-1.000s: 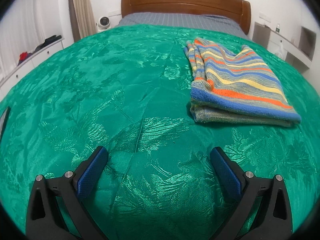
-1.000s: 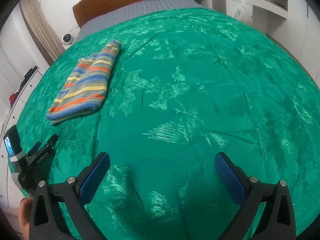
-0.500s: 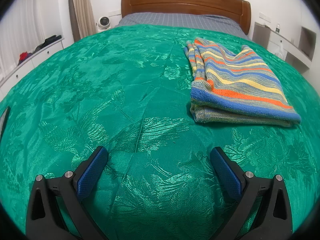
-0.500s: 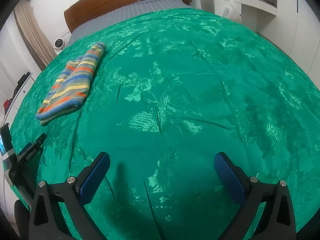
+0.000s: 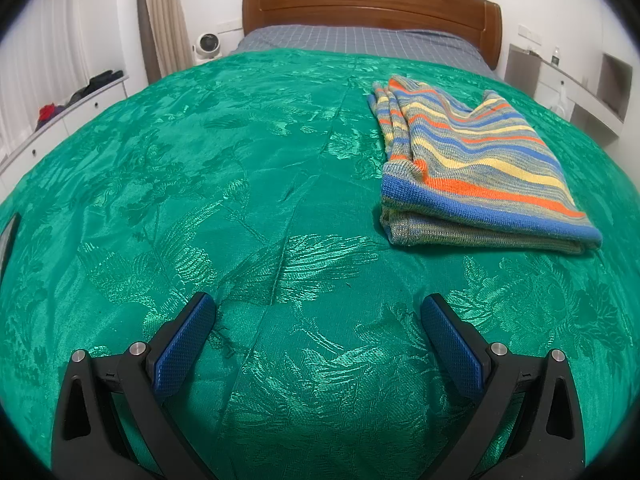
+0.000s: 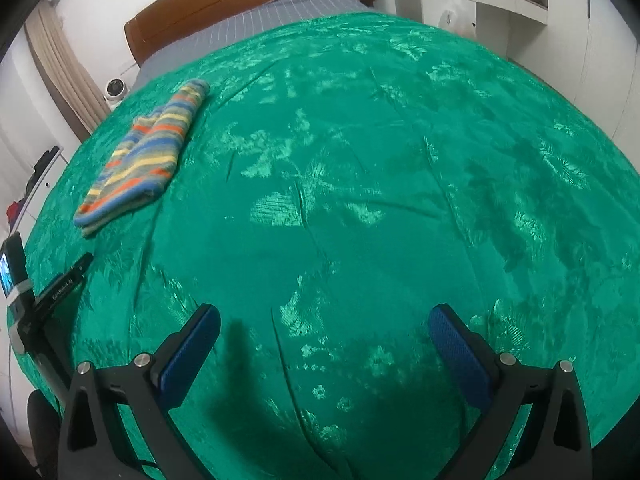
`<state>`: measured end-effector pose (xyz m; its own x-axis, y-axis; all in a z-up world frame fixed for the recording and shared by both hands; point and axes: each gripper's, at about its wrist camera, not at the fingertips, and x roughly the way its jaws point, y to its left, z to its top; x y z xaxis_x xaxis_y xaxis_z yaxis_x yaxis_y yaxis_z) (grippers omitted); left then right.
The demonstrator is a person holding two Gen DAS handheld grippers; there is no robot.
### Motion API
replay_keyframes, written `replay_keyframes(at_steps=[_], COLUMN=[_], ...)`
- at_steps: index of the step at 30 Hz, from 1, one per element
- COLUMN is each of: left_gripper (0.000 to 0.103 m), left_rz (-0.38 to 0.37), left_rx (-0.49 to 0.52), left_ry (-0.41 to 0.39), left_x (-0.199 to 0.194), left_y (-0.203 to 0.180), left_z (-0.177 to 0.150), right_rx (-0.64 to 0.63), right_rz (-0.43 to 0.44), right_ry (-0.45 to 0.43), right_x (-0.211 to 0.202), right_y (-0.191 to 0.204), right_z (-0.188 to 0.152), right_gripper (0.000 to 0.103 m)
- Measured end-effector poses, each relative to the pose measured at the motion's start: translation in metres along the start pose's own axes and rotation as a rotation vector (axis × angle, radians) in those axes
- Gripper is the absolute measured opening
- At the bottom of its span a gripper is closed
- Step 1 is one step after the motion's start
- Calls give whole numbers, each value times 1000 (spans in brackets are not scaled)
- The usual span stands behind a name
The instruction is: Fold small clothes
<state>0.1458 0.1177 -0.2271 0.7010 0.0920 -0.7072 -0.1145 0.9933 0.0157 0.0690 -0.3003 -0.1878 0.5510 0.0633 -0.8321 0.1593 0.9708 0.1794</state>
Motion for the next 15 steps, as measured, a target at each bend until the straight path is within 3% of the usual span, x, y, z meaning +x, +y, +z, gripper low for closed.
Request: replay_keyframes(at_steps=[15], left_gripper=[103], left_rz=[0], left_rx=[0], left_ry=[0], left_x=[0], left_y=[0], left_z=[0], right_rx=[-47], right_rz=[38], right_ry=[-16], right_x=[-11], right_y=[19], right_z=[-6], right_gripper=[102])
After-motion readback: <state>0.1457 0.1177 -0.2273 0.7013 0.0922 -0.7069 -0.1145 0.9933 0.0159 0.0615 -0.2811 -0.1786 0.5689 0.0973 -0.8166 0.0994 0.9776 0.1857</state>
